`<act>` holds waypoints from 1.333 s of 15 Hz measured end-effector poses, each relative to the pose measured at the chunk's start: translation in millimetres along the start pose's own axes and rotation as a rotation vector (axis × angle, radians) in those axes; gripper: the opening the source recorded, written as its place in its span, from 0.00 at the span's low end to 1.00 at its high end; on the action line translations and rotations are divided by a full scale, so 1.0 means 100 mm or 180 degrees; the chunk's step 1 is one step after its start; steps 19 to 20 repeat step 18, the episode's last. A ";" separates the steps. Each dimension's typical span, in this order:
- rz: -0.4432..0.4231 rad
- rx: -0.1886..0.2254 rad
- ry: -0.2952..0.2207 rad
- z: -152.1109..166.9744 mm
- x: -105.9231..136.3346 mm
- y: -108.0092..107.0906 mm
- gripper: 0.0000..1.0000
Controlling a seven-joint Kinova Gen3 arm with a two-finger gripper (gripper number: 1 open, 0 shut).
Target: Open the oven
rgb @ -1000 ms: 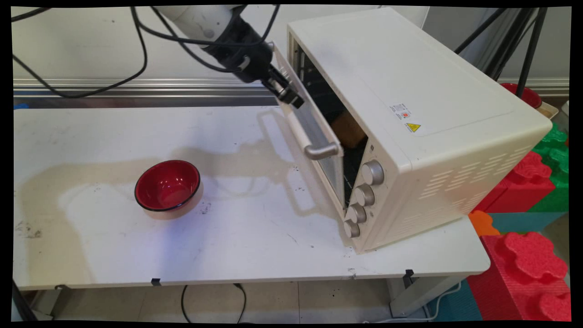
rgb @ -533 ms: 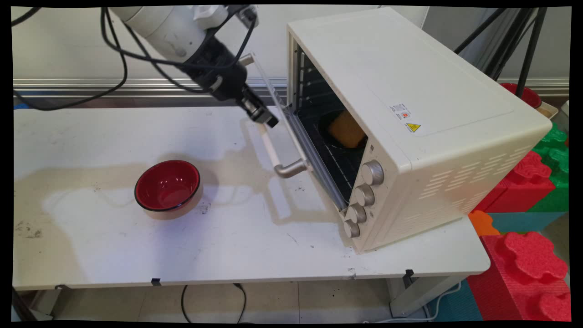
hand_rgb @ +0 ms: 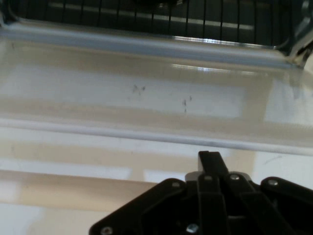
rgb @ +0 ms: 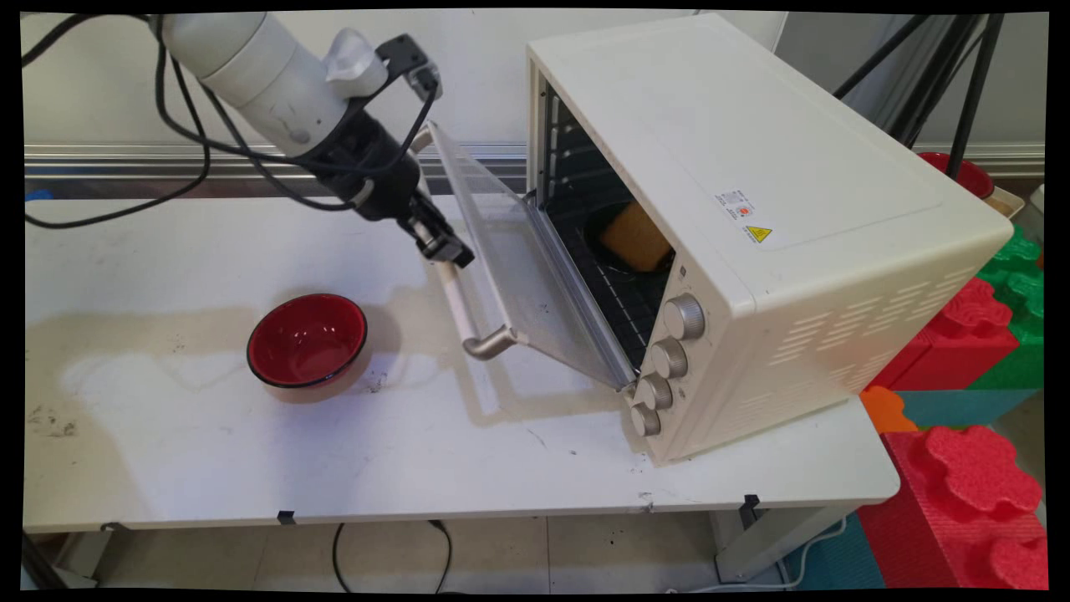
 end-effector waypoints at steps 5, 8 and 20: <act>0.0013 0.0008 -0.0112 0.10 -0.19 0.00 0.00; 0.0033 0.0016 -0.0173 0.18 -0.31 -0.01 0.00; 0.0122 0.0052 -0.0253 0.42 -0.56 -0.03 0.00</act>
